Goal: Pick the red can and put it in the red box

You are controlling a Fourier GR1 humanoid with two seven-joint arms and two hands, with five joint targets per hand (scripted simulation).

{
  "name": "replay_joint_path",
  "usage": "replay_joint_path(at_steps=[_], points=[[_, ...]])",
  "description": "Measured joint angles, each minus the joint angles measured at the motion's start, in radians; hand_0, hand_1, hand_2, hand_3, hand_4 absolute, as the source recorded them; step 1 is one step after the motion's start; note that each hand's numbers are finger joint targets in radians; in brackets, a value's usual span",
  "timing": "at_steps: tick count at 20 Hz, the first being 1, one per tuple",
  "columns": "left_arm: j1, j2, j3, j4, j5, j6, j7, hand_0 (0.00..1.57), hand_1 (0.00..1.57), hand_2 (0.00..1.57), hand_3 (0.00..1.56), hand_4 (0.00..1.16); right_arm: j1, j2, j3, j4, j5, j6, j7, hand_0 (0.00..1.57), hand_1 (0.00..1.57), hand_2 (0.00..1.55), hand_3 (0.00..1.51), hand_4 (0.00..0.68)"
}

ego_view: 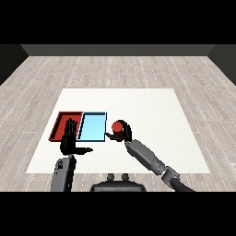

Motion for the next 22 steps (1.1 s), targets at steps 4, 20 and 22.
replay_joint_path(at_steps=[4, 20, 22], points=[[0.001, -0.009, -0.036, -0.018, -0.034, 0.014, 0.009, 0.00, 0.00, 0.00, 0.00, 0.00, 0.036, -0.048, -0.009, -0.154, 0.054, -0.035, 0.034, 1.54, 1.54, 1.47, 1.40, 0.623], [-0.095, -0.035, -0.227, -0.079, -0.117, 0.115, 0.233, 0.00, 0.00, 0.00, 0.00, 0.00, 0.071, -0.125, -0.188, -0.391, 0.219, 0.077, 0.111, 1.44, 1.44, 1.42, 1.38, 0.634], [-0.117, -0.036, -0.271, -0.052, -0.130, 0.154, 0.237, 0.00, 0.00, 0.00, 0.00, 0.00, 0.083, -0.120, -0.204, -0.406, 0.236, 0.094, 0.107, 1.42, 1.42, 1.41, 1.39, 0.627]])
